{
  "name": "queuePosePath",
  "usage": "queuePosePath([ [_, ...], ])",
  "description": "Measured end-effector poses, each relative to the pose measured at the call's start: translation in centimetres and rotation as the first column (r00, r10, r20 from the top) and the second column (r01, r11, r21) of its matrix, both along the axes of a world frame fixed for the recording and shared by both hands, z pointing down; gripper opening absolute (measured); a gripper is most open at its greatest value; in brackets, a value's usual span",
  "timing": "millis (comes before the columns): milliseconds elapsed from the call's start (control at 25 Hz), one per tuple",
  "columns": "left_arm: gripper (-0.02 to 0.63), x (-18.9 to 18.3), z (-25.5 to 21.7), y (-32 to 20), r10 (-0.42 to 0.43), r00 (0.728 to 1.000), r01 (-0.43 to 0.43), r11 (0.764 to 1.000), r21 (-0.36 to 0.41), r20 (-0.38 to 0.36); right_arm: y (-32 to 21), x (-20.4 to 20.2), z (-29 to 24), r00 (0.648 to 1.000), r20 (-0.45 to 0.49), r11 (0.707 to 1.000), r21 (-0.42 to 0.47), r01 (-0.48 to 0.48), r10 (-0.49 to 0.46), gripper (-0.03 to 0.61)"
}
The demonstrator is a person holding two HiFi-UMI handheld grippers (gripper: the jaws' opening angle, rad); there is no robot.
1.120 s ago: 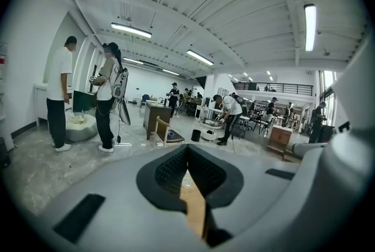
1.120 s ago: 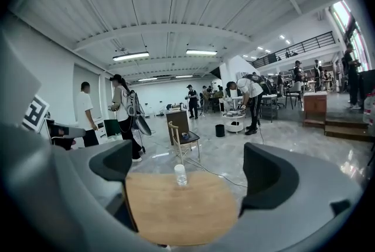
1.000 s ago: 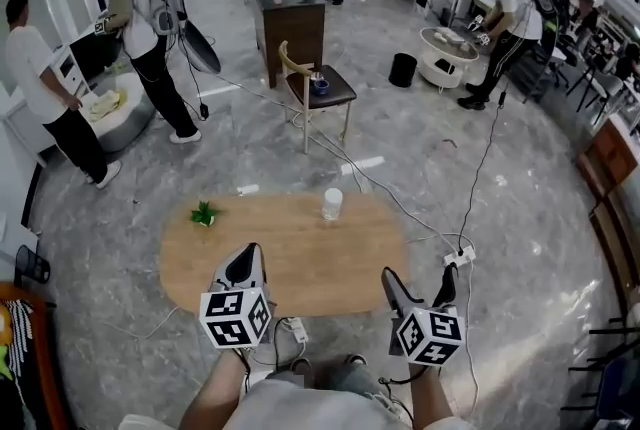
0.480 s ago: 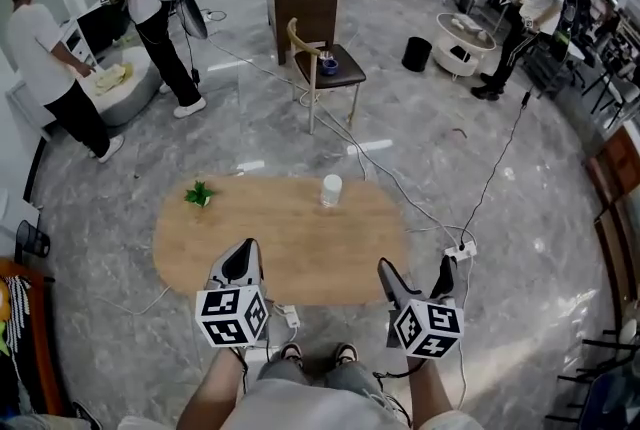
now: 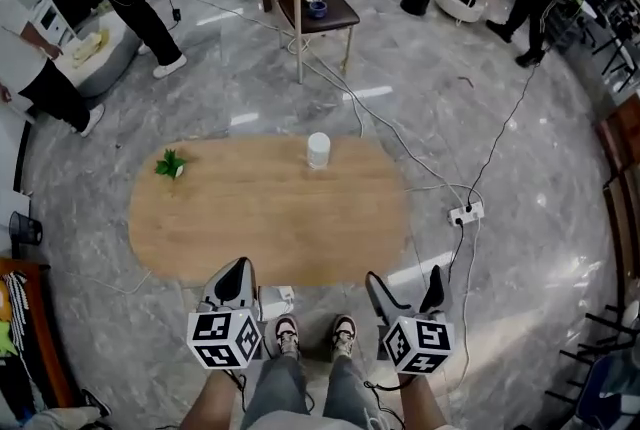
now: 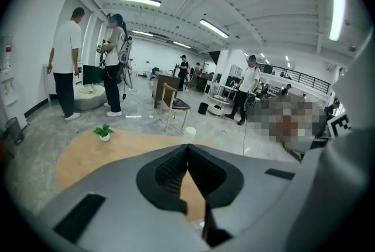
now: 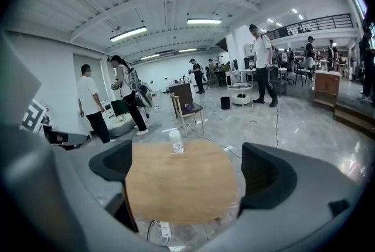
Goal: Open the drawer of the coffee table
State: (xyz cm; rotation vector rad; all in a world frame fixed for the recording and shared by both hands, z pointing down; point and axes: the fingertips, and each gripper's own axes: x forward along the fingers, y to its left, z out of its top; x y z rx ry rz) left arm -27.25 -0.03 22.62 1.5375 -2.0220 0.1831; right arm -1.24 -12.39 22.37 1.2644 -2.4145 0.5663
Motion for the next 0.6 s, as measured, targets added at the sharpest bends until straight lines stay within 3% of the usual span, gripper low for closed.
queuePosePath([
  [400,-0.006,2.1,17.3,3.4,-0.056,0.997,0.046,0.984,-0.173,-0.057,2.8,1.9,17.1,0.998,-0.050,0.989,-0.148,0.015,-0.023,0.586],
  [600,-0.006,3.0,22.7,4.8,-0.037,0.998,0.024,0.975,-0.221,-0.055,4.5,3.6,23.4,0.998,-0.062,0.981,-0.194,-0.005,-0.008,0.586],
])
